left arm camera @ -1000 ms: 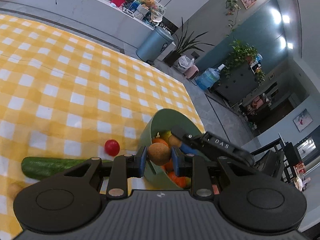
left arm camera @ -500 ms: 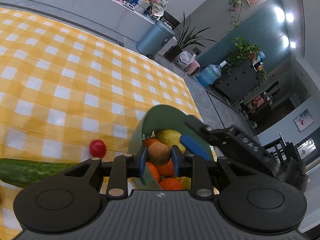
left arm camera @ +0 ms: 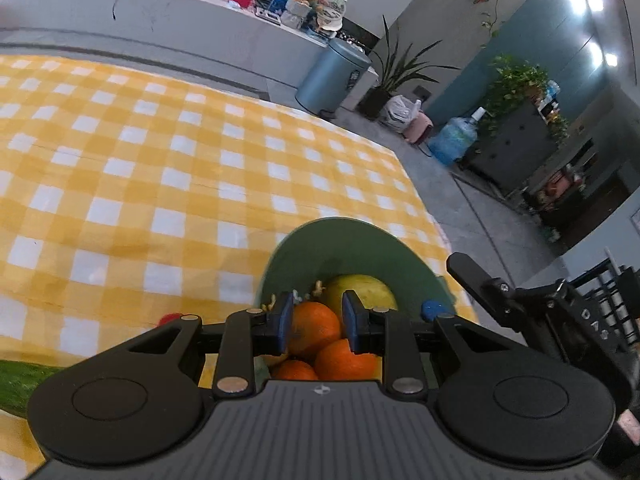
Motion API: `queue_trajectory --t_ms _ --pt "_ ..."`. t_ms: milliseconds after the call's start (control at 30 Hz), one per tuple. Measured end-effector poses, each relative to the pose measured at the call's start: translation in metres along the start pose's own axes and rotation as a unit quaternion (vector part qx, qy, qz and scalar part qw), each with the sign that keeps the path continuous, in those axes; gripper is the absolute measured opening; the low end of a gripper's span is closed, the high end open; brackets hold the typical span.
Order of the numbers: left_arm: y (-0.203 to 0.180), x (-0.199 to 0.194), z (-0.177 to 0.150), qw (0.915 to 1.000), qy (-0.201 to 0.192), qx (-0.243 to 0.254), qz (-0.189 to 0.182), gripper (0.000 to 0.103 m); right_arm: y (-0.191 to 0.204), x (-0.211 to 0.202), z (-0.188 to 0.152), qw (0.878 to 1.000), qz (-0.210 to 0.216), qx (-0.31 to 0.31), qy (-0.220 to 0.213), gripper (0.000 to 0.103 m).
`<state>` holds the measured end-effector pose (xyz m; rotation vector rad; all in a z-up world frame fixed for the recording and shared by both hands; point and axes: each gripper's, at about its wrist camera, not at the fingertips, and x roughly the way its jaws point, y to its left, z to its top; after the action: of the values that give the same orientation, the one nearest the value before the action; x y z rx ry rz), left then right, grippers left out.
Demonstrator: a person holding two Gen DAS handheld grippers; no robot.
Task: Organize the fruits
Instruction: 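Withdraw both open tools from the colander toward the remaining brown fruits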
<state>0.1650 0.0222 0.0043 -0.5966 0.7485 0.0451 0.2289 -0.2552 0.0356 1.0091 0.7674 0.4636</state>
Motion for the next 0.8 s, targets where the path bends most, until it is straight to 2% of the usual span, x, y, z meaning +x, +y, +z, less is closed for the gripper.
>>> queue_trajectory --t_ms 100,233,300,433,533,800 --pt "-0.002 0.000 0.001 0.9996 -0.004 0.007 0.027 0.031 -0.001 0.003 -0.001 1.000 -0.001 0.002 0.007 0.042" --pt "-0.002 -0.009 0.001 0.9994 -0.009 0.015 0.030 0.033 -0.002 0.006 -0.001 1.000 -0.001 0.004 0.011 0.042" --pt "-0.003 -0.014 0.001 0.9993 -0.011 0.016 0.031 0.038 -0.001 0.006 -0.001 1.000 0.001 0.001 0.013 0.042" --pt "-0.009 -0.026 -0.003 0.9981 -0.012 0.032 0.050 0.054 0.002 0.011 -0.004 1.000 0.004 -0.008 0.025 0.042" --pt "-0.013 -0.039 -0.007 0.9958 -0.021 0.048 0.074 0.059 0.005 0.013 -0.005 0.999 0.009 -0.021 0.030 0.042" --pt "-0.002 -0.076 -0.012 0.9942 -0.035 0.040 0.094 0.065 0.027 0.019 -0.023 0.993 0.020 -0.101 0.056 0.043"
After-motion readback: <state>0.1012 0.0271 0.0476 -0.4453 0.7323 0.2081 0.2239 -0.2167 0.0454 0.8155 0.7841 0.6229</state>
